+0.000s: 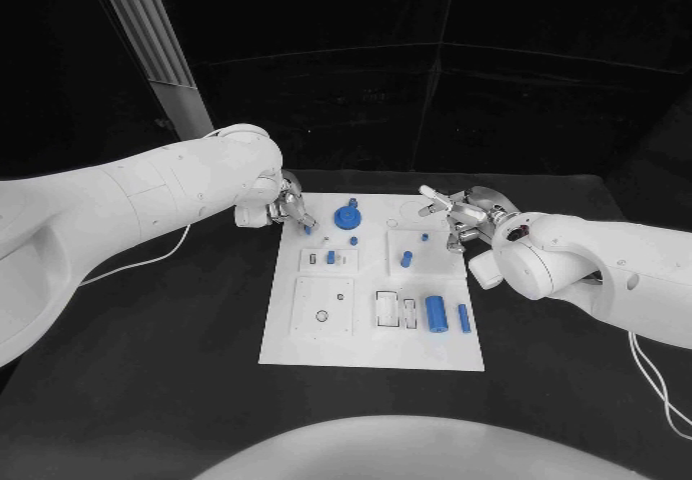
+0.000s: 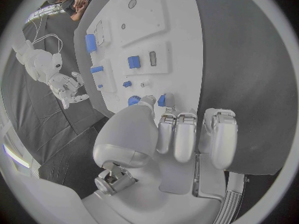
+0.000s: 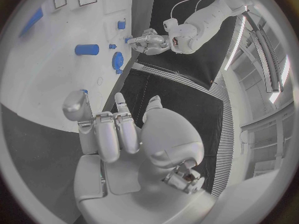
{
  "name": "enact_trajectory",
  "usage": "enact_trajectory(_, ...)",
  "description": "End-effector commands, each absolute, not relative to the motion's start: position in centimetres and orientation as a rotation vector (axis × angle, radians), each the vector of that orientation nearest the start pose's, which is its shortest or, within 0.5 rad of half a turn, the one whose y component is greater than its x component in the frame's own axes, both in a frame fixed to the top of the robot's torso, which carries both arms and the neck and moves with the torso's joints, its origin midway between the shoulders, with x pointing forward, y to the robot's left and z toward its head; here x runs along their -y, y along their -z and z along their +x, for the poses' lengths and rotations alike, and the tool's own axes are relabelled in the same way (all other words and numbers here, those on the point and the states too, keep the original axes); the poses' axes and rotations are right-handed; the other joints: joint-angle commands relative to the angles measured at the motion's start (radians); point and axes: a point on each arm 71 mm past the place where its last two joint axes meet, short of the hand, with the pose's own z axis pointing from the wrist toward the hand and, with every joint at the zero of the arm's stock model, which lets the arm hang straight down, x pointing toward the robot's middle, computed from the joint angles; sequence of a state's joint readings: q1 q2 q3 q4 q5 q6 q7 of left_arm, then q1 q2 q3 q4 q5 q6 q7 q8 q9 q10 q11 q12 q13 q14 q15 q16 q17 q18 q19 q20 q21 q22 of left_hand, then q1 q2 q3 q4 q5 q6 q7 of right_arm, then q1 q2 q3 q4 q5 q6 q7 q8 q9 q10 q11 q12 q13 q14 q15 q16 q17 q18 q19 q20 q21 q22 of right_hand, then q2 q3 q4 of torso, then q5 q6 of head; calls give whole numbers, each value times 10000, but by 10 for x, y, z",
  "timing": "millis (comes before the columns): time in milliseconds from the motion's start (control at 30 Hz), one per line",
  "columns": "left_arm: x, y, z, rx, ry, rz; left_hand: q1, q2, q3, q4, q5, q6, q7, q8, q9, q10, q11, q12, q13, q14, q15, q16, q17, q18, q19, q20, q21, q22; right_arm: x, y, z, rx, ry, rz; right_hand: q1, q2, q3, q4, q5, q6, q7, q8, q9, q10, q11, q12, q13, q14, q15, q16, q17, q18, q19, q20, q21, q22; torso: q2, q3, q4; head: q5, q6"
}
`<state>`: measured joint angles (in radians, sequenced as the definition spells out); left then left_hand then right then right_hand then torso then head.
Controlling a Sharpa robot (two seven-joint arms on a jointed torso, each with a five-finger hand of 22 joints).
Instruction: Assemble the parts on the task board
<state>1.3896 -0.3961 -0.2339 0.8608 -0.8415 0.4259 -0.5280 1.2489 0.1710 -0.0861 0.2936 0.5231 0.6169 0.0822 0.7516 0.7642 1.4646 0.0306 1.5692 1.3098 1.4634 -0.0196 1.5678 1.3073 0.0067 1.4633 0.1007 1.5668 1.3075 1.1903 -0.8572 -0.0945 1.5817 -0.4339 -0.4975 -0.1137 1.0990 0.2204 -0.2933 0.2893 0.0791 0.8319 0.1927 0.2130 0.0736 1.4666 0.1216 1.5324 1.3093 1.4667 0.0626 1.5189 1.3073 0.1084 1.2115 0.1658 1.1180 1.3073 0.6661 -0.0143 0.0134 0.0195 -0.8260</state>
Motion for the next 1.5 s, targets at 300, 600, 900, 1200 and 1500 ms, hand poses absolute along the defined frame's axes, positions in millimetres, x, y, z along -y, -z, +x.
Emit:
enact_trajectory(300, -184, 214, 579, -25353, 2068, -2252, -256, -144, -119, 17, -152, 111, 51, -56, -52, 1062, -45, 16, 2610, 1074, -43, 30, 2635, -67, 1075, -67, 40, 2633, 210, 219, 469, -18108, -9605, 9705, 8, 94, -49, 3, 44, -72, -16, 75, -7, 530, -54, 26, 2127, 417, -70, 44, 1880, 54, 60, -13, 10, 942, -2, 2, 7, -2, 15)
enact_trajectory(600, -186, 213, 582, -25194, 2168, -2393, -371, -184, -190, 17, -278, 127, 57, -62, -65, 1062, -36, 16, 2610, 1074, -37, 30, 2635, -67, 1075, -61, 40, 2633, 210, 219, 468, -18119, -9602, 9700, 8, 94, -49, 3, 44, -72, -16, 75, -7, 530, -54, 26, 2127, 417, -70, 44, 1880, 54, 60, -13, 10, 942, 5, 3, 11, 17, 21)
enact_trajectory(900, -186, 214, 582, -25223, 2199, -2354, -380, -186, -196, 15, -289, 126, 58, -64, -67, 1062, -37, 16, 2610, 1074, -35, 30, 2635, -67, 1075, -61, 40, 2633, 210, 219, 468, -18116, -9592, 9705, 20, 110, -47, 3, 45, -69, -17, 81, -7, 530, -55, 26, 2127, 418, -70, 45, 1879, 55, 59, -13, 3, 942, 1, -1, 2, 3, 6)
enact_trajectory(1200, -184, 214, 582, -25257, 2238, -2297, 395, -153, 327, -25, 341, 78, -22, -67, -80, 1062, -107, 16, 2610, 1074, -83, 30, 2635, -67, 1075, -81, 40, 2633, 210, 219, 469, -18107, -9580, 9714, 27, 122, -45, 3, 46, -70, -17, 84, -7, 527, -55, 24, 2123, 414, -71, 43, 1875, 55, 60, -13, 2, 944, 4, 3, 12, -10, -23)
enact_trajectory(1500, -183, 214, 582, -25126, 2416, -2317, 1738, -446, 1962, -69, 388, 5, 13, 50, -3, 1062, -79, 16, 2610, 1074, -136, 30, 2635, -67, 1075, -140, 40, 2633, 211, 219, 469, -18102, -9556, 9727, 35, 134, -41, 2, 48, -72, -17, 85, -7, 529, -54, 26, 2125, 416, -71, 45, 1877, 55, 63, -13, 3, 946, 0, -1, 12, -23, -14)
